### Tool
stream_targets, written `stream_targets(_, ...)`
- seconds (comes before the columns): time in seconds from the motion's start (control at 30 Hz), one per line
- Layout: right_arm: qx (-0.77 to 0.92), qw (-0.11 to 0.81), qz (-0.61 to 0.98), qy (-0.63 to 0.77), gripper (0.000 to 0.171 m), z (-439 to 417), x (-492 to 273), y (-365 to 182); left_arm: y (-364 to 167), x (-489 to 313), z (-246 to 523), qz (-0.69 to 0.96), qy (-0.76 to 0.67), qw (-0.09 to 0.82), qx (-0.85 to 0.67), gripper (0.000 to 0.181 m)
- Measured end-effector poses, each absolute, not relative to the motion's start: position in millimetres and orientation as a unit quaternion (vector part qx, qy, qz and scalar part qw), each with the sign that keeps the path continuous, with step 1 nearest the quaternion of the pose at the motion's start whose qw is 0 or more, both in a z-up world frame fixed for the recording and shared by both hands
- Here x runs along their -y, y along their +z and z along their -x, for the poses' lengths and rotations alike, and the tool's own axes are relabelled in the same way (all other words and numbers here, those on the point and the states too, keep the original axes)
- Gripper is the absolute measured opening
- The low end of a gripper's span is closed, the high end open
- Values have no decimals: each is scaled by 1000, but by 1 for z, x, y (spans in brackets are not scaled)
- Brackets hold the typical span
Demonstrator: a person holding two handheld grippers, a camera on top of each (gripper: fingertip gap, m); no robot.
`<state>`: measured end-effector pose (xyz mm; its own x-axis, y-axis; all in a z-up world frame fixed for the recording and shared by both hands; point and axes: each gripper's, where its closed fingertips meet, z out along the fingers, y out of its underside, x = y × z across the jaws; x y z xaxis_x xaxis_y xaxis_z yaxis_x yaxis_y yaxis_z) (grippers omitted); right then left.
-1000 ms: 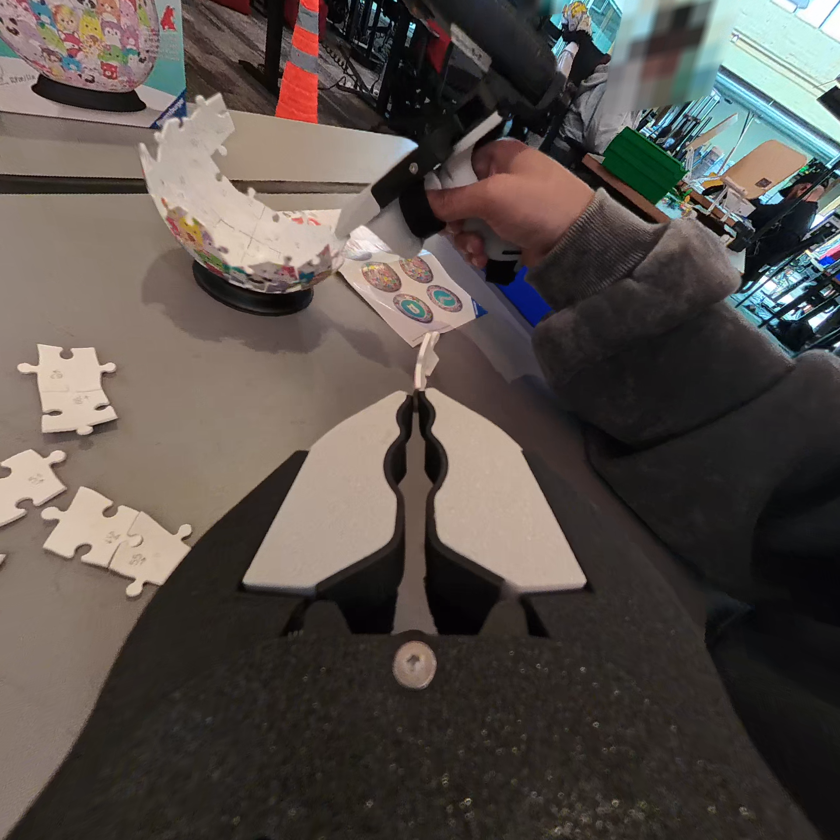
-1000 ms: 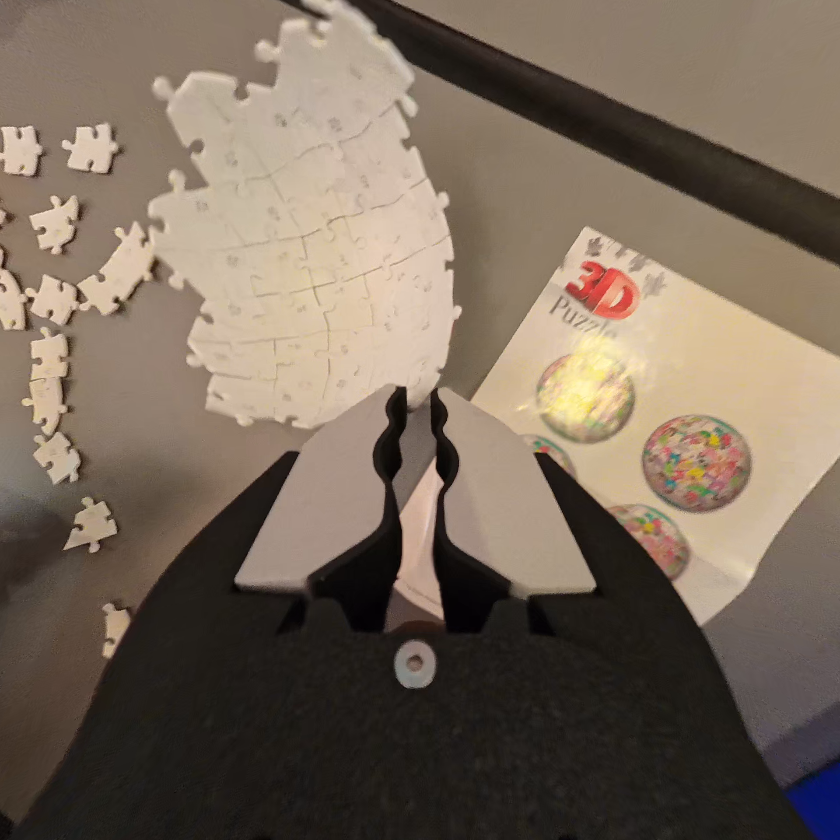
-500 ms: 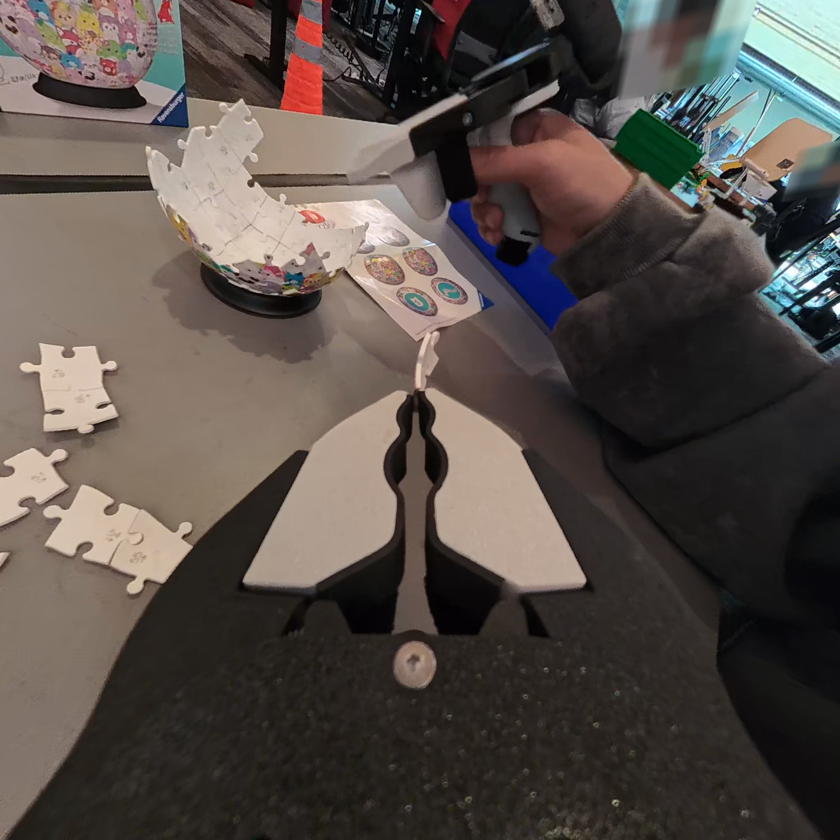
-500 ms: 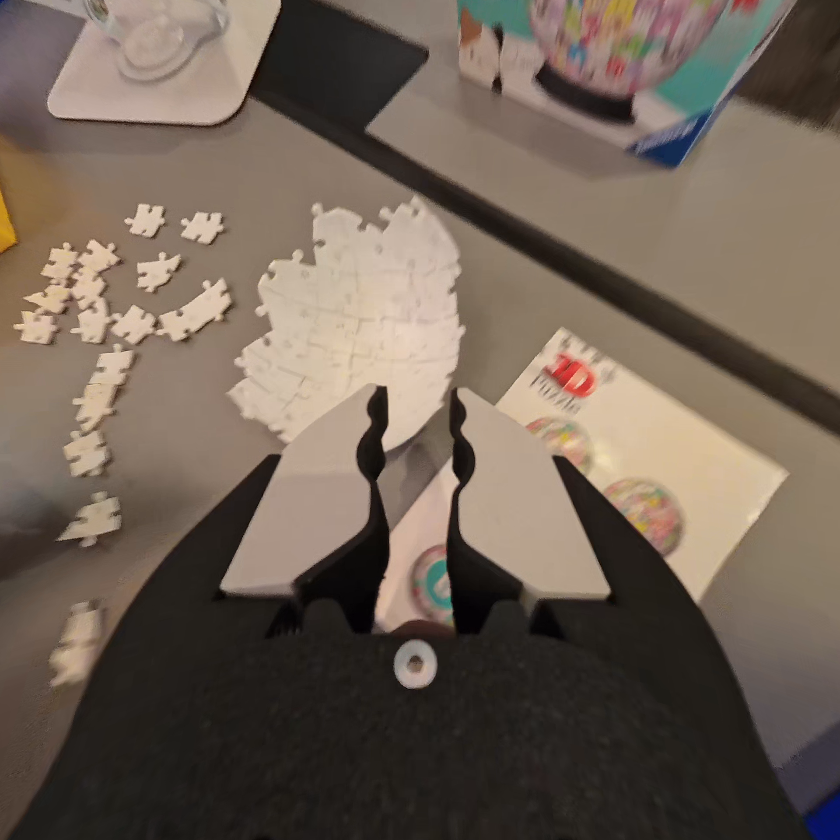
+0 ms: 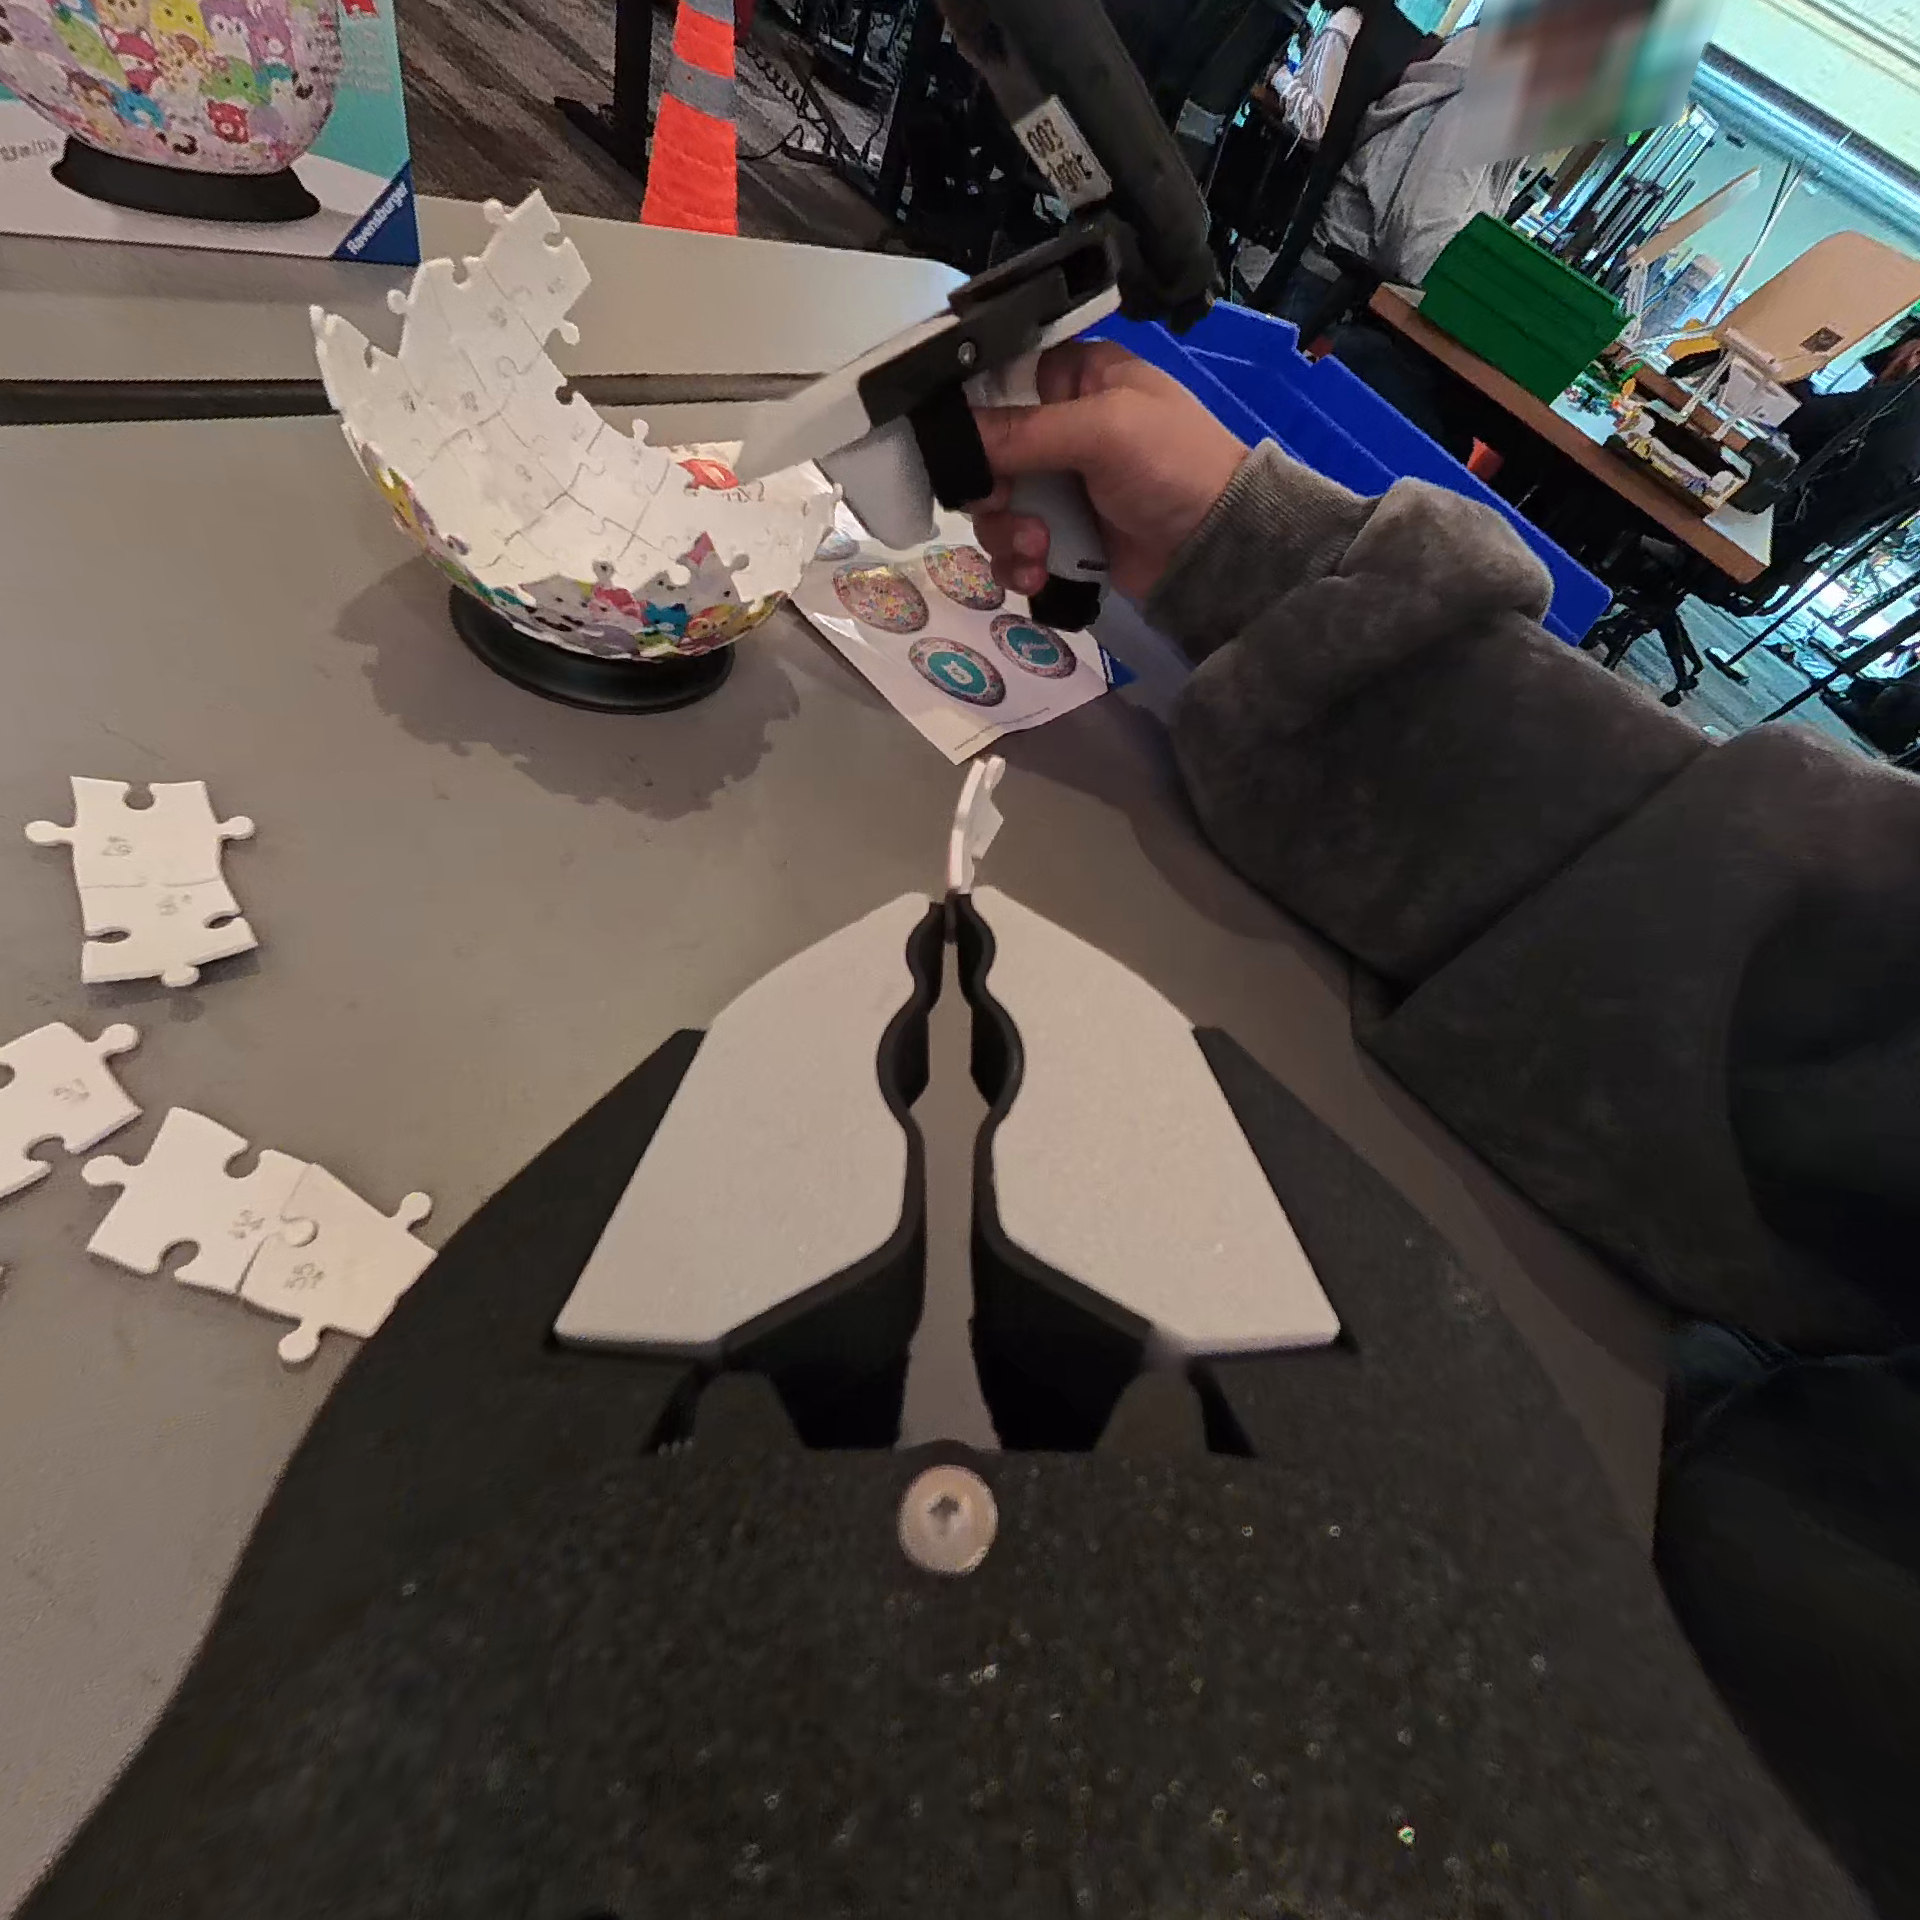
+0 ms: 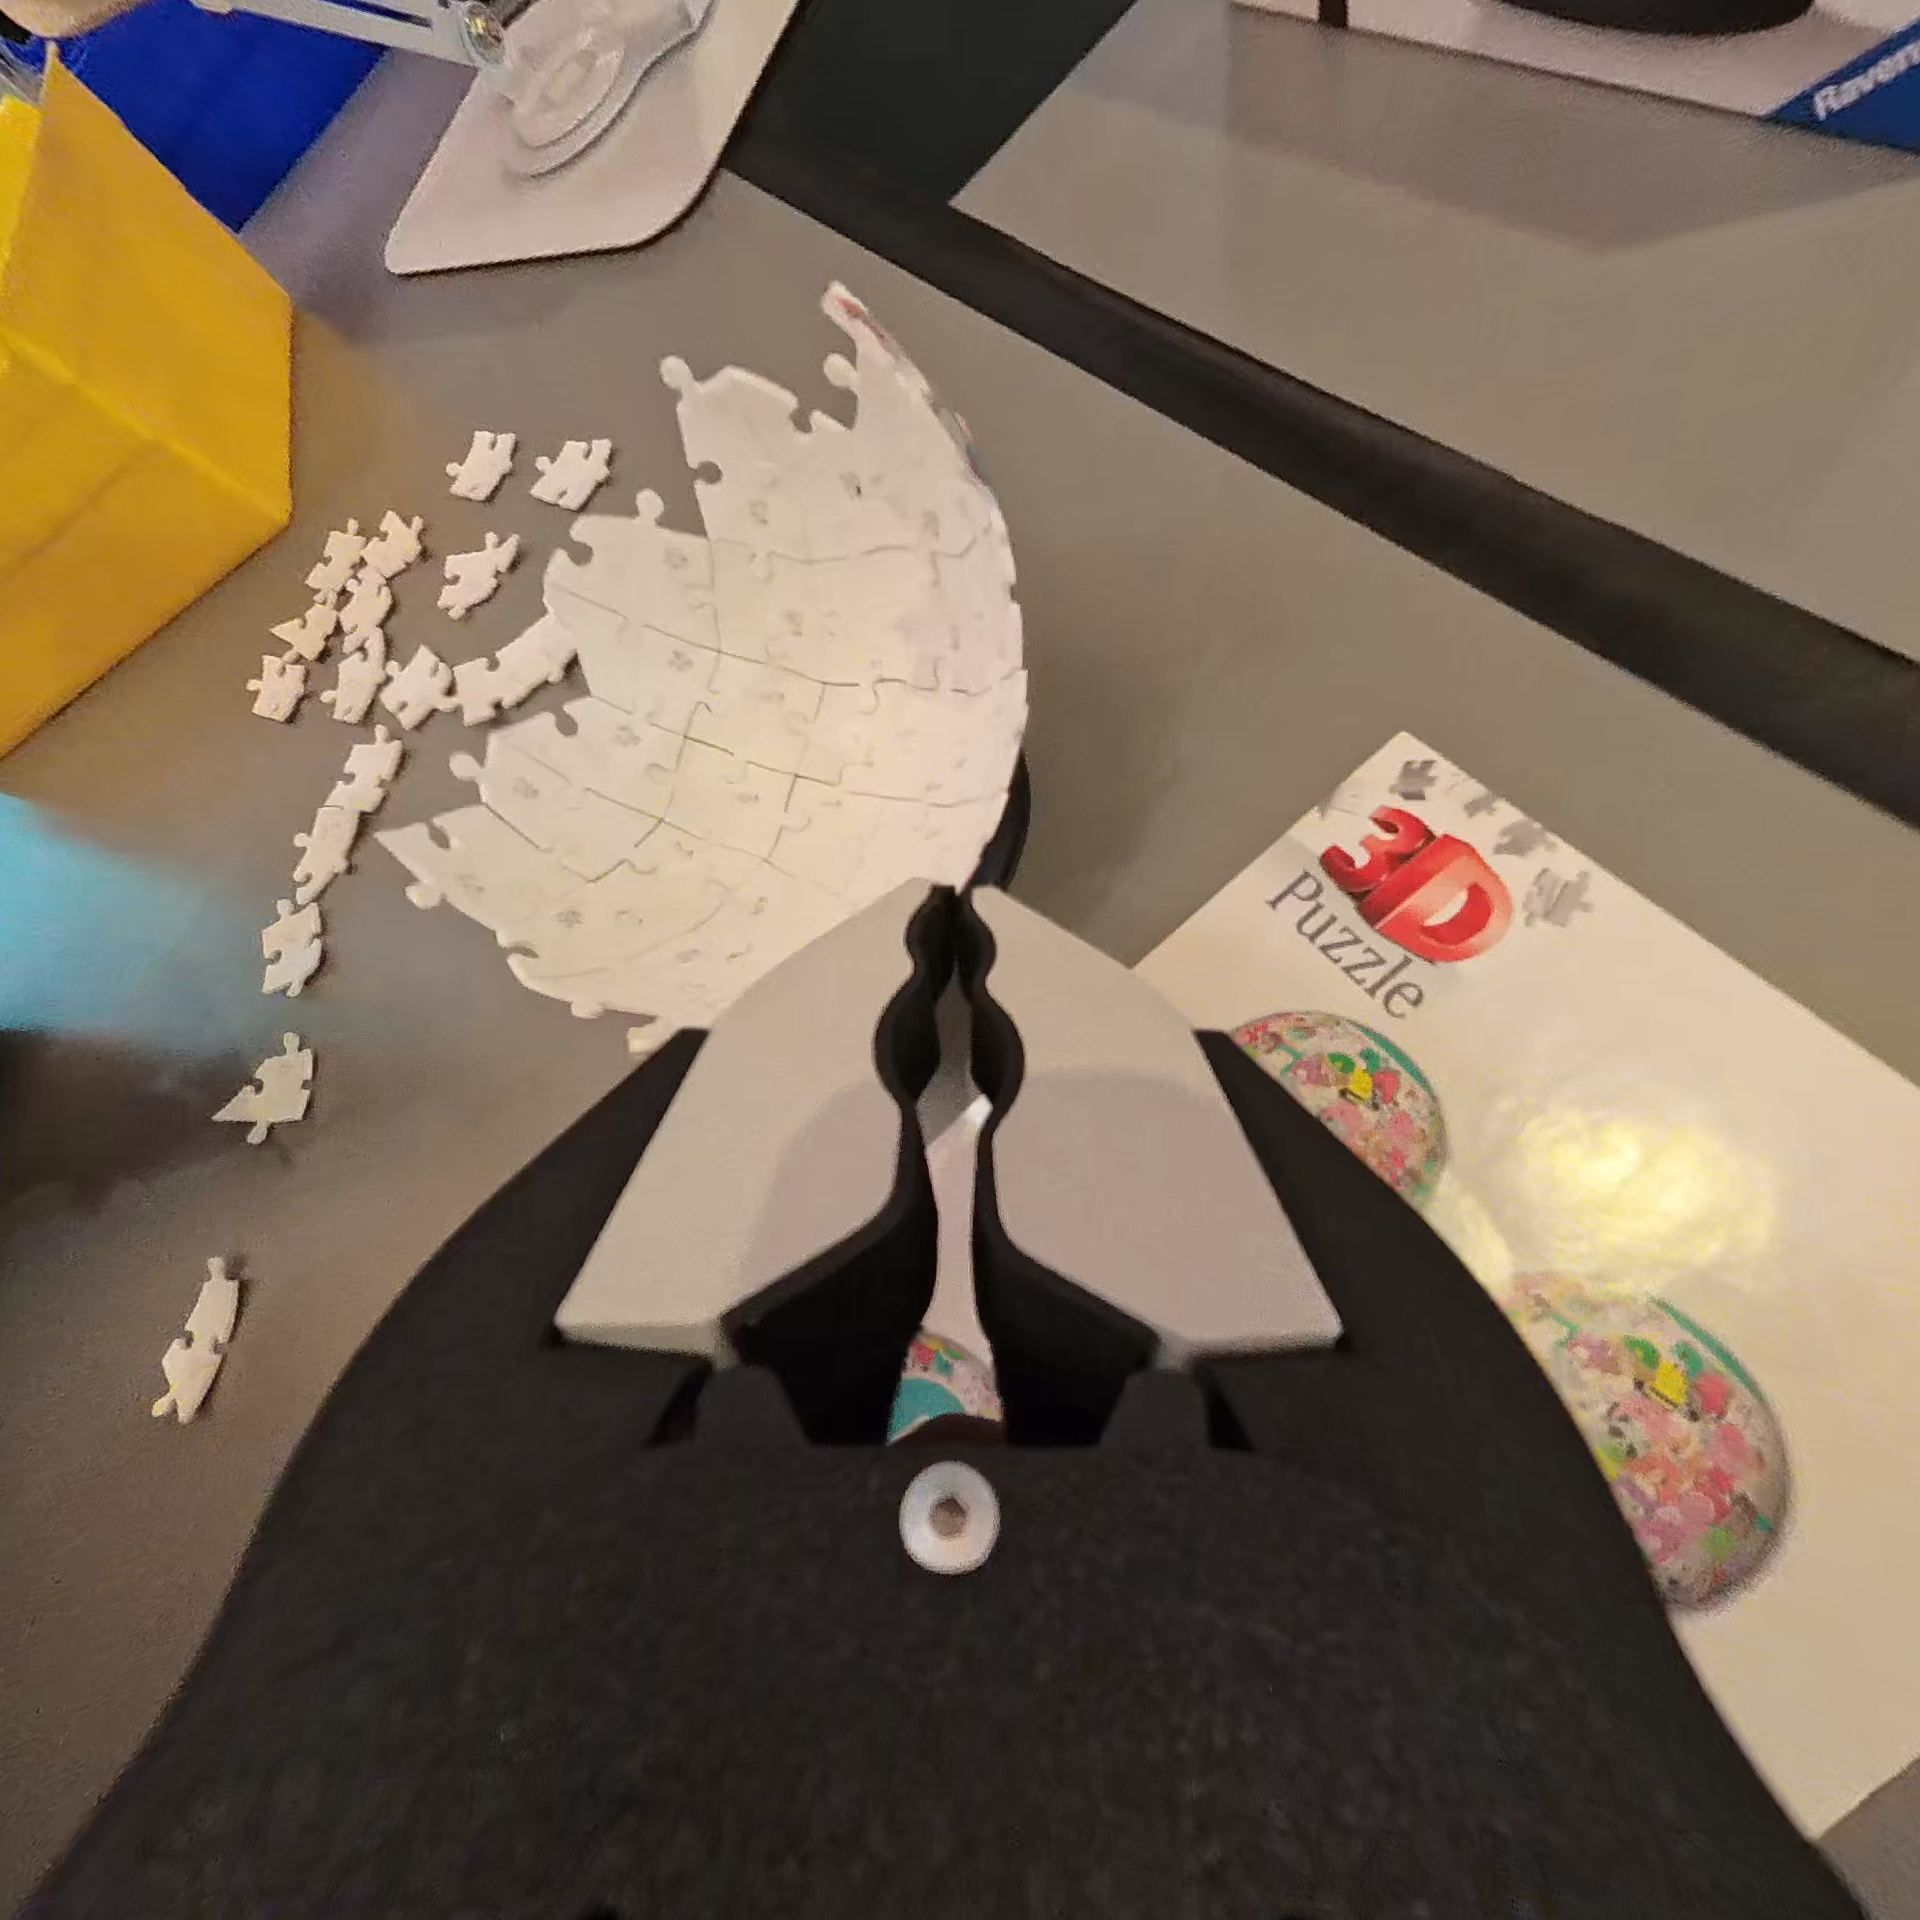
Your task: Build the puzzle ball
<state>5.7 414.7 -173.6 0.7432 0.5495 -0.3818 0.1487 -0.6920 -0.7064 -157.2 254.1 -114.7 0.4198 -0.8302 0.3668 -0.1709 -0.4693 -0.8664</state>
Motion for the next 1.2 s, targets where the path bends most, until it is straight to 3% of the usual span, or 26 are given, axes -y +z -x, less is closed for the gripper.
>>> stream_targets(0.83, 237, 333, 848, 338, 0, 54, -366, -161, -116, -255, 157, 736, -414, 368, -389, 2)
stream_targets(1.0, 275, 413, 802, 333, 10, 55, -360, -108, -97, -280, 162, 730, -367, 315, -483, 2)
stream_targets(1.2, 440, 401, 732, 332, 19, 103, -302, -52, -63, -298, 146, 699, -287, 225, -615, 2)
